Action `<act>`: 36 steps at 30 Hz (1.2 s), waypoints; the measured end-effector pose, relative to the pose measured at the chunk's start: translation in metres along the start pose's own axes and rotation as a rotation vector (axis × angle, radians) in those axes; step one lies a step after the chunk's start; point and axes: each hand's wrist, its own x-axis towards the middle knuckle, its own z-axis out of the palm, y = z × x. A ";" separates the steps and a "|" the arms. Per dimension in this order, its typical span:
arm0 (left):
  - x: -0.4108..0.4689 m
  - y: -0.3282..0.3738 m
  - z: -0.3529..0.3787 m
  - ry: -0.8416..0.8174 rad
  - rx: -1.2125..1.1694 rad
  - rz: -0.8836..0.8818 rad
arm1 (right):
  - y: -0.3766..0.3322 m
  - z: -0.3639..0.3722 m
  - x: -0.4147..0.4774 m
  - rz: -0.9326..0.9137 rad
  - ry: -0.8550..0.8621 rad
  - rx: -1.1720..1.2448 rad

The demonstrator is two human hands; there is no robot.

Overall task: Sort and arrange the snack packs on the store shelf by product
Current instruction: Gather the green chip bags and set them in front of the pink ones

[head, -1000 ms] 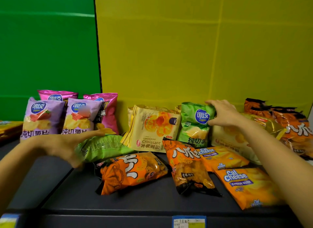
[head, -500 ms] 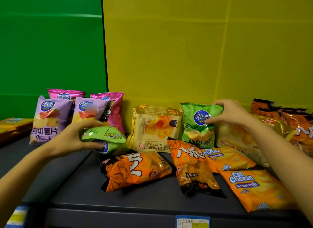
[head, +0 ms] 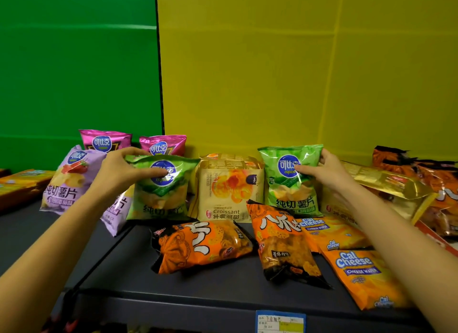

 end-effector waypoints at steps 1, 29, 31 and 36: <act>0.001 0.001 0.001 0.033 -0.034 0.005 | -0.002 -0.001 -0.001 -0.026 0.012 0.002; -0.042 -0.054 -0.188 0.428 -0.329 -0.214 | -0.127 0.226 -0.097 -0.248 -0.226 0.164; -0.038 -0.069 -0.198 0.383 -0.330 -0.224 | -0.125 0.264 -0.105 -0.185 -0.231 0.141; -0.016 -0.097 -0.198 0.303 -0.361 -0.254 | -0.097 0.338 -0.124 -0.017 -0.150 0.184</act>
